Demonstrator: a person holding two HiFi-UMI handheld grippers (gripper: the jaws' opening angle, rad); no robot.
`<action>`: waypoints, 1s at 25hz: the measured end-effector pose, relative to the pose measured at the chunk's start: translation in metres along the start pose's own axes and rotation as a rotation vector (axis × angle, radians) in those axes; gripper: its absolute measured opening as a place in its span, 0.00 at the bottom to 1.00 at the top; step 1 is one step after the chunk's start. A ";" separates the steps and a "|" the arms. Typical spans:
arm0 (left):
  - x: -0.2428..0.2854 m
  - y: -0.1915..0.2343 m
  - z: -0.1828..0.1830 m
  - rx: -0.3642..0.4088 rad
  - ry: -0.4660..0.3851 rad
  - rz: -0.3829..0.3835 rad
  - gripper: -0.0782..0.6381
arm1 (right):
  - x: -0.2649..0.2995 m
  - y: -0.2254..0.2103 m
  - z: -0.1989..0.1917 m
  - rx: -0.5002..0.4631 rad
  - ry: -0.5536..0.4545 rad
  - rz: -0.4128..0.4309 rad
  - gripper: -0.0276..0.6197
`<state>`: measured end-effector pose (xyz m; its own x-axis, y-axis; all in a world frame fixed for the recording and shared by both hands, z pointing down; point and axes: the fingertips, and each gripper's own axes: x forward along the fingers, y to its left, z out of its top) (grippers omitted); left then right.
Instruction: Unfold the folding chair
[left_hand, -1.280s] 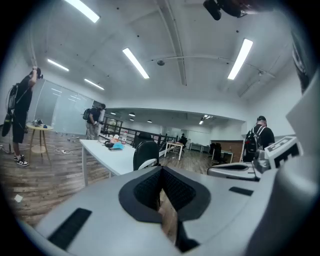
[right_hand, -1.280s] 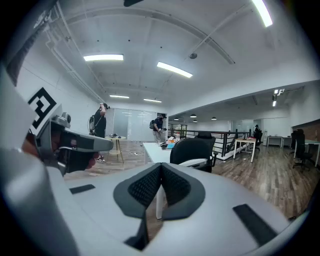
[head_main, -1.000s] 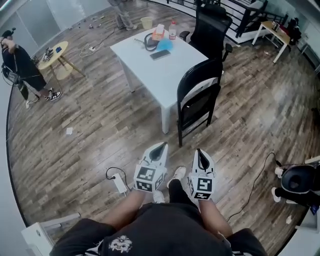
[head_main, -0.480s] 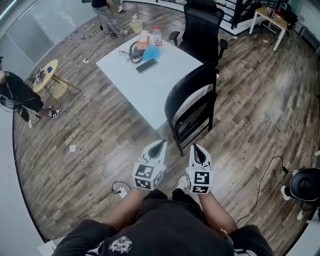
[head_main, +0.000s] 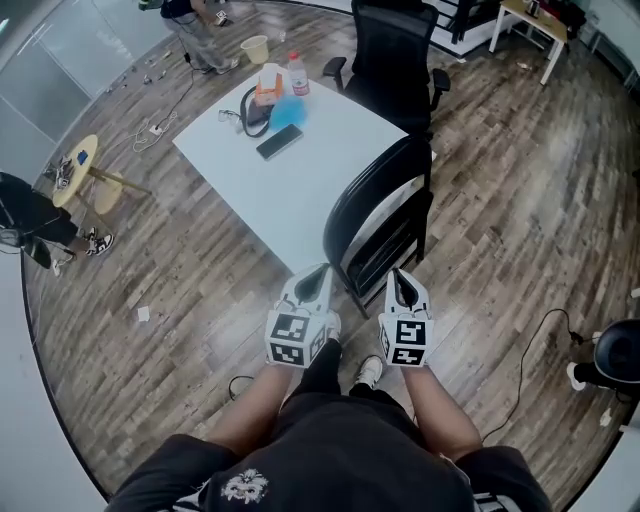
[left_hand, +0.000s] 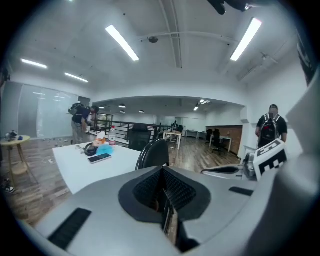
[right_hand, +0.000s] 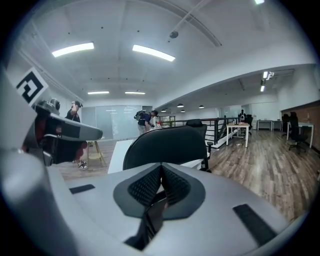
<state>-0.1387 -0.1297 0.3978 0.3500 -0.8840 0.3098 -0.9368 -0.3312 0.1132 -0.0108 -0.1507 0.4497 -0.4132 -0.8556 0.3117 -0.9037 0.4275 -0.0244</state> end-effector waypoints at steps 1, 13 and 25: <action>0.010 0.005 0.003 0.005 0.001 -0.024 0.12 | 0.012 -0.002 0.002 0.015 -0.001 -0.010 0.06; 0.127 0.081 -0.002 0.064 0.215 -0.199 0.42 | 0.154 -0.032 -0.066 0.280 0.284 -0.228 0.36; 0.171 0.068 -0.012 0.031 0.276 -0.368 0.42 | 0.235 -0.057 -0.136 0.429 0.536 -0.399 0.45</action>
<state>-0.1426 -0.2994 0.4700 0.6415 -0.5867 0.4943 -0.7485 -0.6199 0.2356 -0.0413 -0.3364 0.6540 -0.0369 -0.6166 0.7864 -0.9817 -0.1248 -0.1439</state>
